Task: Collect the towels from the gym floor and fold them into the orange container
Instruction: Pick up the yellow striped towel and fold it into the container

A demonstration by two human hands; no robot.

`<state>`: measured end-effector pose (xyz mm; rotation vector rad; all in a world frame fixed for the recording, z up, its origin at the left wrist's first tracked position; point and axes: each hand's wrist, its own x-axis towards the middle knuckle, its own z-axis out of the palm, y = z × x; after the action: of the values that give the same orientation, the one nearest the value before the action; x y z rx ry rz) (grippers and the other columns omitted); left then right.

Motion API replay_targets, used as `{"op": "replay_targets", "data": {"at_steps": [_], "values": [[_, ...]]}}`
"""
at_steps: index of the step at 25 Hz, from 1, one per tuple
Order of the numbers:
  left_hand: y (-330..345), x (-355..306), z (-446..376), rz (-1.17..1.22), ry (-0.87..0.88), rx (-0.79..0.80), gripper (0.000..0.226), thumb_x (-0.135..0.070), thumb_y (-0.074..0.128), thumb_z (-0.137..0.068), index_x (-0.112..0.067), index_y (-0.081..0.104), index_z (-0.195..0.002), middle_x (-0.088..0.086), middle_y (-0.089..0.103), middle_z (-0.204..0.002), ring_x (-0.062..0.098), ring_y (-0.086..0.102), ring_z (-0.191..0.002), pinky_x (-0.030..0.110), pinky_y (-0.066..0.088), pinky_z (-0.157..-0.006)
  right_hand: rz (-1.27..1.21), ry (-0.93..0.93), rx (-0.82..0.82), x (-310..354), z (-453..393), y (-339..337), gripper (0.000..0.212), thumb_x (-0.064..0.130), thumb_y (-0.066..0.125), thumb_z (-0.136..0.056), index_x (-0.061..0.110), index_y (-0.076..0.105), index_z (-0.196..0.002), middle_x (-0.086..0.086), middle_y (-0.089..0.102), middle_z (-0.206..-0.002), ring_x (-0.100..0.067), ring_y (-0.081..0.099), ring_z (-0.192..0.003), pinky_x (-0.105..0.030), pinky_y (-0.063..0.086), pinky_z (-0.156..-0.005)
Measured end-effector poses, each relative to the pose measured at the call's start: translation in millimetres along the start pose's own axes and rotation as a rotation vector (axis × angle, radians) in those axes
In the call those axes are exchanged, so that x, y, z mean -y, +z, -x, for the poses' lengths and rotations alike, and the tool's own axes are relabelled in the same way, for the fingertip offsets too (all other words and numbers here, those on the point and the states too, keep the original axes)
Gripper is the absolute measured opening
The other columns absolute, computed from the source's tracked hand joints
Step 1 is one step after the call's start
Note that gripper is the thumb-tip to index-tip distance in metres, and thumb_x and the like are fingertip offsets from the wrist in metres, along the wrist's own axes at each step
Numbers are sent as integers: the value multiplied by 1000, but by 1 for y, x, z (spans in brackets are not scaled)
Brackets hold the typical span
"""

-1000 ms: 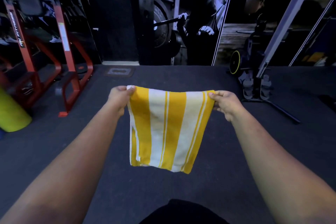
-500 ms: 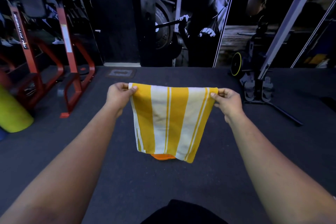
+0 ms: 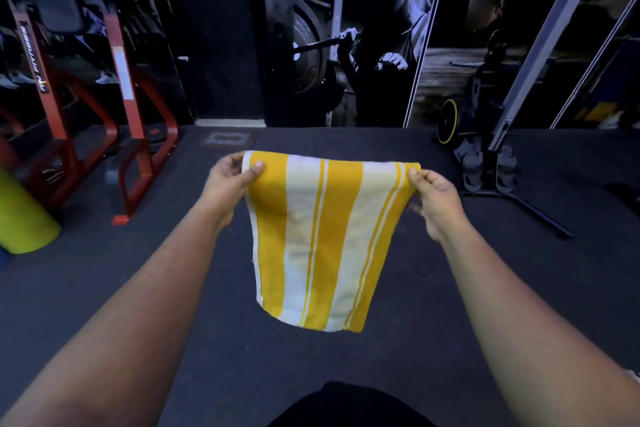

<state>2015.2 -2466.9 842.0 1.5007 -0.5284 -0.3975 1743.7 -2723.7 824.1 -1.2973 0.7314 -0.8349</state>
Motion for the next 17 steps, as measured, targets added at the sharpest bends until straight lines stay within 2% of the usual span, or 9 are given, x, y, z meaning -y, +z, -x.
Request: {"op": "replay_targets", "data": {"at_steps": [2, 4, 7, 9, 11, 14, 17], "values": [[-2, 4, -2, -114, -89, 12, 19, -14, 74, -93, -8, 70, -110, 12, 77, -105, 13, 74, -82, 28, 61, -74, 121, 16, 46, 1, -1, -1, 14, 25, 66, -98, 12, 72, -97, 0, 71, -77, -10, 65, -67, -34, 57, -68], [-6, 7, -7, -139, -86, -50, 19, -16, 78, -90, -7, 73, -105, 13, 77, -102, 18, 73, -87, 36, 61, -86, 137, -36, 16, 0, -3, -1, 11, 17, 70, -94, 7, 73, -98, -2, 74, -78, -11, 67, -67, -32, 57, -68], [-9, 7, -7, -285, -12, -130, 17, -27, 80, -88, -15, 75, -99, 4, 75, -99, 19, 69, -90, 35, 58, -80, 193, -104, -34, 2, -5, -1, 6, 13, 75, -90, 11, 73, -94, -3, 75, -85, -11, 68, -75, -28, 56, -71], [-8, 8, -2, -364, 47, -139, 17, -32, 78, -90, -19, 73, -100, 0, 71, -108, 17, 66, -94, 33, 55, -81, 234, -143, -45, 2, -7, -3, 6, 13, 77, -88, 13, 73, -92, -2, 74, -87, -12, 68, -81, -28, 55, -75], [-5, 5, 6, -248, 99, -111, 15, -30, 76, -91, -20, 71, -101, 1, 73, -109, 17, 68, -100, 34, 58, -86, 224, -167, -52, 2, -5, -2, 9, 11, 78, -87, 15, 70, -88, -1, 72, -85, -12, 66, -81, -30, 55, -76], [-4, -2, 9, -119, 178, -98, 14, -29, 77, -92, -22, 66, -98, 2, 72, -100, 14, 67, -91, 32, 58, -79, 131, -218, -67, 9, -1, -1, 22, 9, 80, -85, 17, 59, -80, -1, 68, -79, -15, 64, -76, -38, 55, -74], [4, -26, 3, 122, 260, -131, 27, -23, 78, -90, -22, 53, -101, -3, 61, -89, 9, 59, -81, 29, 50, -74, -116, -348, -70, 36, 1, 5, 28, 14, 81, -84, 19, 54, -89, 0, 65, -81, -16, 60, -76, -41, 50, -70]]}}
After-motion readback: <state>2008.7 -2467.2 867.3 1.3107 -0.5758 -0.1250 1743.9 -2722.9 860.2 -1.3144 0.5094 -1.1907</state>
